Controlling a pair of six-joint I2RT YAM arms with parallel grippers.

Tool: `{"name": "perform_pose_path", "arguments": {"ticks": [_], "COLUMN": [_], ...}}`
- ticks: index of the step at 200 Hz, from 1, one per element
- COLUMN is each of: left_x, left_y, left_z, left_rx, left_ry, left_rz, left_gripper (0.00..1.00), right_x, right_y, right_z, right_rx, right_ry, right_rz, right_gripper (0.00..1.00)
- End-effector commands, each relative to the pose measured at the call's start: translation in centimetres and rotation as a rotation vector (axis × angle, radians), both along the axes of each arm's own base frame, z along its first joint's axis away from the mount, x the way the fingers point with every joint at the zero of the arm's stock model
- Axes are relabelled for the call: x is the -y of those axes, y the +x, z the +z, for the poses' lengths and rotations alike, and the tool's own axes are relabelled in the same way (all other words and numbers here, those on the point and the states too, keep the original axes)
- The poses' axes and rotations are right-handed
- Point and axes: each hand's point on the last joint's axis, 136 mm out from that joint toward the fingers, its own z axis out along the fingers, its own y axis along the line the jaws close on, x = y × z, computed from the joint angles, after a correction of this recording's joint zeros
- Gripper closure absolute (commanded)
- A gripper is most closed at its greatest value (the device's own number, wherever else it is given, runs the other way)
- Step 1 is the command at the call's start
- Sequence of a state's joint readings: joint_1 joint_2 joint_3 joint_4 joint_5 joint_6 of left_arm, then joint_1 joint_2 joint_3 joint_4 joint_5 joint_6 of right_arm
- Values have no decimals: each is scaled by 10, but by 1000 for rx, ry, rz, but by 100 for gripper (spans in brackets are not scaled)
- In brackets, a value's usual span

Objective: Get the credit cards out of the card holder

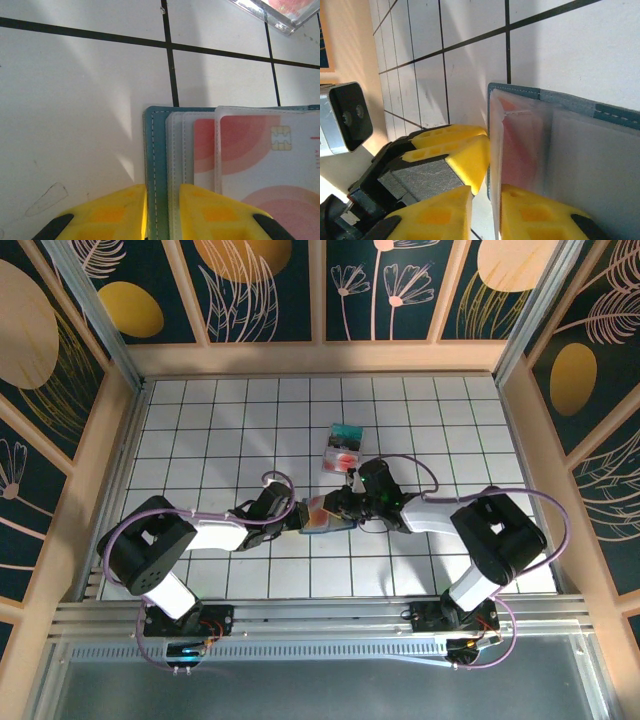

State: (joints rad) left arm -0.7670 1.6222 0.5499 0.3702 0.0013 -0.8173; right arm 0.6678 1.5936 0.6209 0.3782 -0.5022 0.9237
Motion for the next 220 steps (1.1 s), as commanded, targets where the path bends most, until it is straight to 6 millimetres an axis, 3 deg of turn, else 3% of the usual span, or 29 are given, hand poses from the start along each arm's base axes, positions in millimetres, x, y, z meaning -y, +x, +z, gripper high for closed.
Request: {"name": "perform_pose_path", "arguments": {"ticks": [1, 154, 220], "left_x": [-5, -7, -8], "left_y": [-11, -11, -11], "left_z": [-29, -32, -31], "left_rx": [-83, -92, -90], "left_ry": [53, 59, 57], "left_rz": [1, 14, 20], "left_gripper": [76, 77, 78], "right_x": [0, 16, 19], "right_y": [2, 1, 1], "right_z": [16, 13, 8], "right_rx": [44, 41, 31], "right_ry": [46, 28, 15], "right_rz": [5, -35, -47], "right_gripper": [76, 77, 93]}}
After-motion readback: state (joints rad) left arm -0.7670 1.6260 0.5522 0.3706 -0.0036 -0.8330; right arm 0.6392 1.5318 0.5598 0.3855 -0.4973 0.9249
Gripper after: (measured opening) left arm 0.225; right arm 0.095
